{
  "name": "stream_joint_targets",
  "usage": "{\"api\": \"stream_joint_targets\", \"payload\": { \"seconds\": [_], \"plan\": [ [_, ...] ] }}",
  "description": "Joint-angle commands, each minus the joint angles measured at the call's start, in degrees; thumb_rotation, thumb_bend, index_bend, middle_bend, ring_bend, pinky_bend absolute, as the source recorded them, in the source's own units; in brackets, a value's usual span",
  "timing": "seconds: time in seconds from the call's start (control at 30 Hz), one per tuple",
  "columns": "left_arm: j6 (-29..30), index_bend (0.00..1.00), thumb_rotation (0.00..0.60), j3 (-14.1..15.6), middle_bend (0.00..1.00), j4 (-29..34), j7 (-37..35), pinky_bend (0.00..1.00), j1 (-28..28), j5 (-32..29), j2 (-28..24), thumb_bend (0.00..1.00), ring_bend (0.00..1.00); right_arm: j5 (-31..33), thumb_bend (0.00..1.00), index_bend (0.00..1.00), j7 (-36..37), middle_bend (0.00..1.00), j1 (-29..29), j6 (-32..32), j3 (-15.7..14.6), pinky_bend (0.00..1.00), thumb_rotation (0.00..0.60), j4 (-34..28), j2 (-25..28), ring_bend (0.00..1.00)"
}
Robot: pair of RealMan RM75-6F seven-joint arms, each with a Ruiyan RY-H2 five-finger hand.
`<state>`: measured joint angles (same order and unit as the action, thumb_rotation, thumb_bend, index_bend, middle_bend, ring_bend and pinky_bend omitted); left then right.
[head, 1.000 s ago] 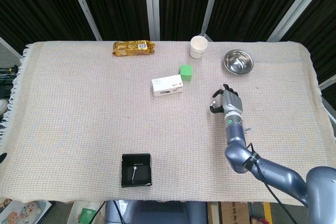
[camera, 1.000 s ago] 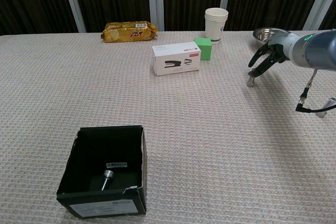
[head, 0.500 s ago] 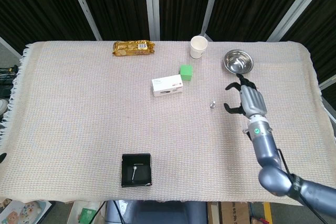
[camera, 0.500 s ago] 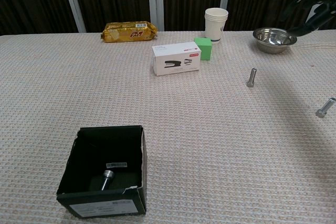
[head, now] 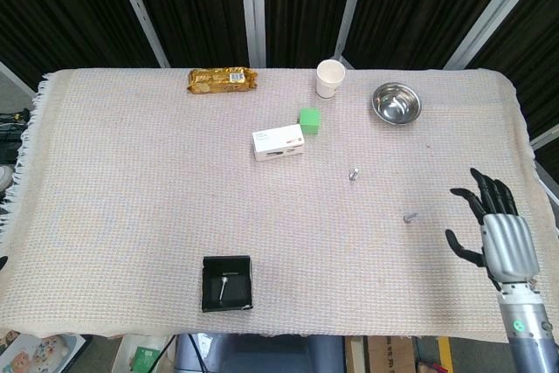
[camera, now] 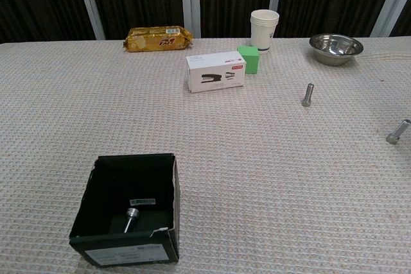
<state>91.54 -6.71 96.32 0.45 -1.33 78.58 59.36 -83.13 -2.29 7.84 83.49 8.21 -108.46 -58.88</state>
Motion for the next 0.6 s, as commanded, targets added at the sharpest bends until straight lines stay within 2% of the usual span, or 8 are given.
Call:
{"api": "stream_joint_targets", "payload": {
  "seconds": [0.03,0.23,0.4,0.6],
  "plan": [
    [0.0,0.06,0.6,0.0,0.0,0.1,0.5,0.13,0.0,0.0,0.1,0.04,0.0,-6.1,0.29,0.18,3.5,0.0,-5.2,5.5,-5.1,0.0,0.6,7.6,-2.1,0.0],
    [-0.8,0.06,0.6,0.3,0.01,0.4,2.0,0.13,0.4,-0.2,0.5,0.04,0.0,-5.0,0.25,0.18,0.8,0.0,-5.0,1.6,-7.0,0.0,0.6,6.6,-0.2,0.0],
    [-1.6,0.06,0.6,0.6,0.01,0.5,2.8,0.13,0.9,0.3,0.6,0.04,0.0,-4.1,0.25,0.18,-3.6,0.0,-5.3,3.3,-5.9,0.0,0.6,7.3,-1.2,0.0],
    [-0.9,0.06,0.6,1.2,0.02,0.8,1.6,0.13,0.4,1.5,0.2,0.04,0.0,-3.5,0.25,0.18,-2.5,0.0,-5.0,3.2,-5.0,0.0,0.6,9.4,-2.6,0.0]
  ]
}}
